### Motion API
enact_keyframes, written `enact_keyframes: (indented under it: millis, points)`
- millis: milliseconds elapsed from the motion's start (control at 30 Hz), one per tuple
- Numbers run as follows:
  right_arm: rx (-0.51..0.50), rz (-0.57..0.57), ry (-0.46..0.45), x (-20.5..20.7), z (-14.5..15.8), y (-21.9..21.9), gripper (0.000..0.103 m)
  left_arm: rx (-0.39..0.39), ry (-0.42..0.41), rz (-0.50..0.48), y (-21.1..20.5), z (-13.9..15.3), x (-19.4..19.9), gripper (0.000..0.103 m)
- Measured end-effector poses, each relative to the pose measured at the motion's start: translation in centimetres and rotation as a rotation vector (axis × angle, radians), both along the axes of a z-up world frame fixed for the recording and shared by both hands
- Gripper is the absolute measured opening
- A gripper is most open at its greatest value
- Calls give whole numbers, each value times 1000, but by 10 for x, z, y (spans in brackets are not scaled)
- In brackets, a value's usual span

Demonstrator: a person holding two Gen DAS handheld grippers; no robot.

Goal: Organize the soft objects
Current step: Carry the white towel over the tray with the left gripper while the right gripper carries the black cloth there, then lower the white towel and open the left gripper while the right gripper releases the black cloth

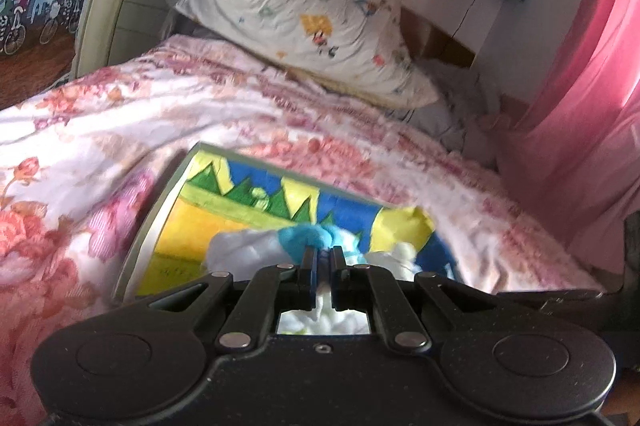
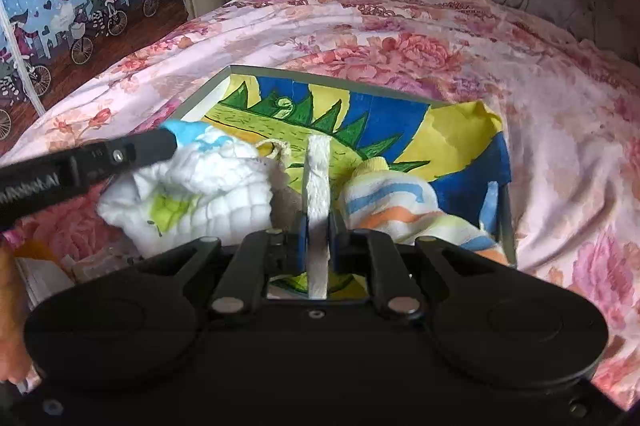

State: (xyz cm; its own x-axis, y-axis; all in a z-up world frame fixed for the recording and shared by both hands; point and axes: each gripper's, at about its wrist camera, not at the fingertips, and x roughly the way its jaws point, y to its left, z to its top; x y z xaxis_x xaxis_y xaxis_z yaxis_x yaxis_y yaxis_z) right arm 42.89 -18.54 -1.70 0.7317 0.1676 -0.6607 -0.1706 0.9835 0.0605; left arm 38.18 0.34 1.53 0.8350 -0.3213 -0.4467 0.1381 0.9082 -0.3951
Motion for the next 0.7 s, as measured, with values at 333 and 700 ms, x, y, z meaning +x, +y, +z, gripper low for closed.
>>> enact_keyframes:
  millis: [333, 700]
  points:
    - [48, -6, -11, -6, -7, -5, 13, -10, 30, 17, 8, -4, -6, 18]
    - [81, -19, -98, -53, 28, -15, 53, 3, -23, 49, 16, 17, -45, 59]
